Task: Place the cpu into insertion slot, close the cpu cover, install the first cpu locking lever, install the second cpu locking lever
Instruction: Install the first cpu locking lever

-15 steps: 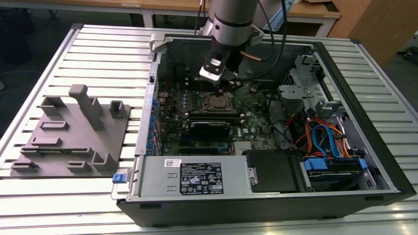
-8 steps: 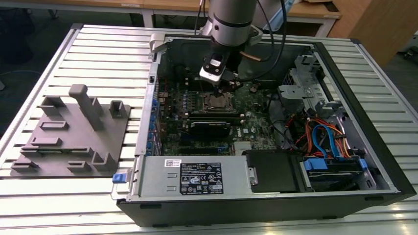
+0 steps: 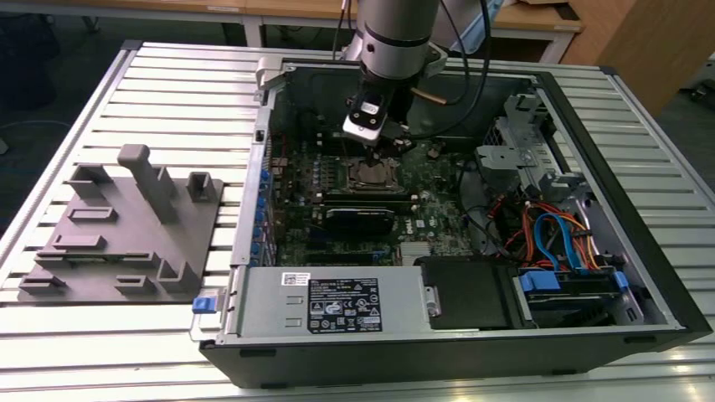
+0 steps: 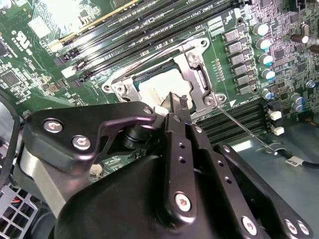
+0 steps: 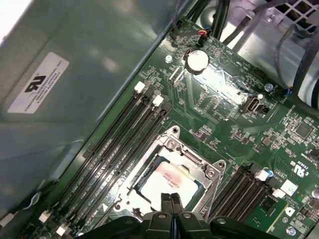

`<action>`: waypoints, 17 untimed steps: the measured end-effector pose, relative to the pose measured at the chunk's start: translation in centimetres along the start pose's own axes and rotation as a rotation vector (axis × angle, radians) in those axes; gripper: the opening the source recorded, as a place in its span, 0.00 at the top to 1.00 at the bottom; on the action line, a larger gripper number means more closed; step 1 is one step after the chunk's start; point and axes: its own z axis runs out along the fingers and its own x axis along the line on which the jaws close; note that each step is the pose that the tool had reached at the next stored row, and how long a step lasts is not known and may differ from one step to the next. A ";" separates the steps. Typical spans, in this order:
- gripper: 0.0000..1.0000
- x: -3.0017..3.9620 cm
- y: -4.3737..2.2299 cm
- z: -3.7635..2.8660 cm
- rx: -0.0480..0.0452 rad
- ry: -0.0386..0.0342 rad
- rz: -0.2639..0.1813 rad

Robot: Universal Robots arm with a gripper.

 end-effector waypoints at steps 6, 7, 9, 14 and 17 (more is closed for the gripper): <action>0.90 0.10 -0.13 -0.26 0.0002 0.0001 -0.010; 0.90 0.10 -0.13 -0.30 0.0002 0.0001 -0.011; 0.90 0.12 -0.14 -0.31 -0.0020 -0.0010 -0.012; 0.90 0.12 -0.16 -0.32 -0.0182 -0.0125 -0.016; 0.90 0.14 -0.17 -0.37 -0.0216 -0.0115 -0.016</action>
